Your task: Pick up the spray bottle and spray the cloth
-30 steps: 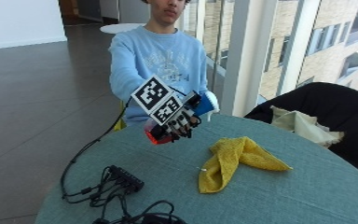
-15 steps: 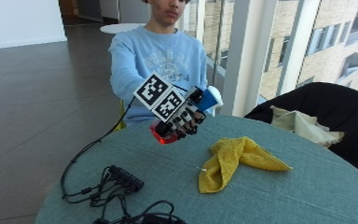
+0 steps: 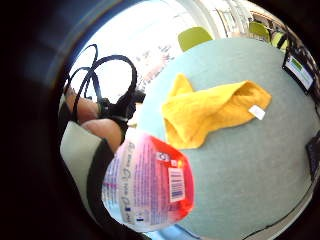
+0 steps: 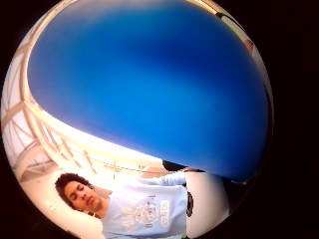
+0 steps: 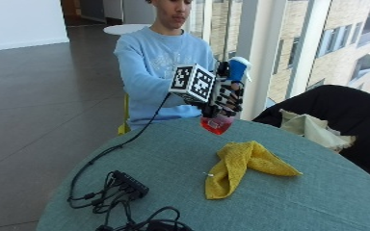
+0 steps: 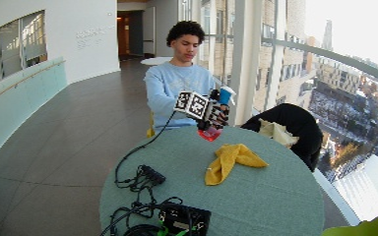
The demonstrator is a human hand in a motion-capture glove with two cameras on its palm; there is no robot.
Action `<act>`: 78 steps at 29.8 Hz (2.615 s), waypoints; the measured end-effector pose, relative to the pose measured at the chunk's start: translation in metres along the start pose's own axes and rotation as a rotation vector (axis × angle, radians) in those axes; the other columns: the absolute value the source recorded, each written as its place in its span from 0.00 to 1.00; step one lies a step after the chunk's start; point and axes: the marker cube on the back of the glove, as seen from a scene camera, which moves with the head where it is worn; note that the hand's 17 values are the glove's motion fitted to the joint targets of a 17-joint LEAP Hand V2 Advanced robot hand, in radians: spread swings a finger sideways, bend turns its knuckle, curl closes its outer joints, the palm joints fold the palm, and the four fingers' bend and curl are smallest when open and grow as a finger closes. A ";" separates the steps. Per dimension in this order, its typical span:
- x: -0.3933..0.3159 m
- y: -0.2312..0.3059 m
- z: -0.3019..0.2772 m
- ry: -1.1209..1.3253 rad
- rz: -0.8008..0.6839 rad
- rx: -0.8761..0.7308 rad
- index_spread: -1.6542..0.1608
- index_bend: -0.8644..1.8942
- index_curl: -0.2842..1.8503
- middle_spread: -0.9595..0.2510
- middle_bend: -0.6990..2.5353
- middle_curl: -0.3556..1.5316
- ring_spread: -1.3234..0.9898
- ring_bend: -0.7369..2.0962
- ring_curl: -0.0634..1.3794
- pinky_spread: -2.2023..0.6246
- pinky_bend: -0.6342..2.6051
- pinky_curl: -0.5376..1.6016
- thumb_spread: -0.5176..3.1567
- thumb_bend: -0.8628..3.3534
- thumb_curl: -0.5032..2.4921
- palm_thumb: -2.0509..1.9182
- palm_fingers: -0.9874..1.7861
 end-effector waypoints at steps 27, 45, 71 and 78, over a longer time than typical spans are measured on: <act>-0.039 -0.019 0.162 -0.219 -0.142 0.139 0.80 0.36 0.32 0.72 0.34 0.44 0.55 0.46 0.32 0.80 0.28 0.43 0.35 0.20 0.38 0.73 0.77; -0.031 -0.015 0.191 -0.220 -0.143 0.080 0.80 0.36 0.31 0.72 0.34 0.44 0.55 0.45 0.31 0.80 0.28 0.42 0.36 0.20 0.37 0.73 0.77; 0.043 0.145 -0.029 0.413 -0.200 -0.027 0.75 0.37 0.29 0.72 0.27 0.41 0.55 0.41 0.30 0.85 0.25 0.41 0.45 0.20 0.33 0.69 0.66; 0.083 0.198 -0.058 0.500 -0.126 -0.014 0.75 0.37 0.29 0.71 0.27 0.40 0.55 0.41 0.30 0.85 0.25 0.41 0.45 0.20 0.32 0.69 0.66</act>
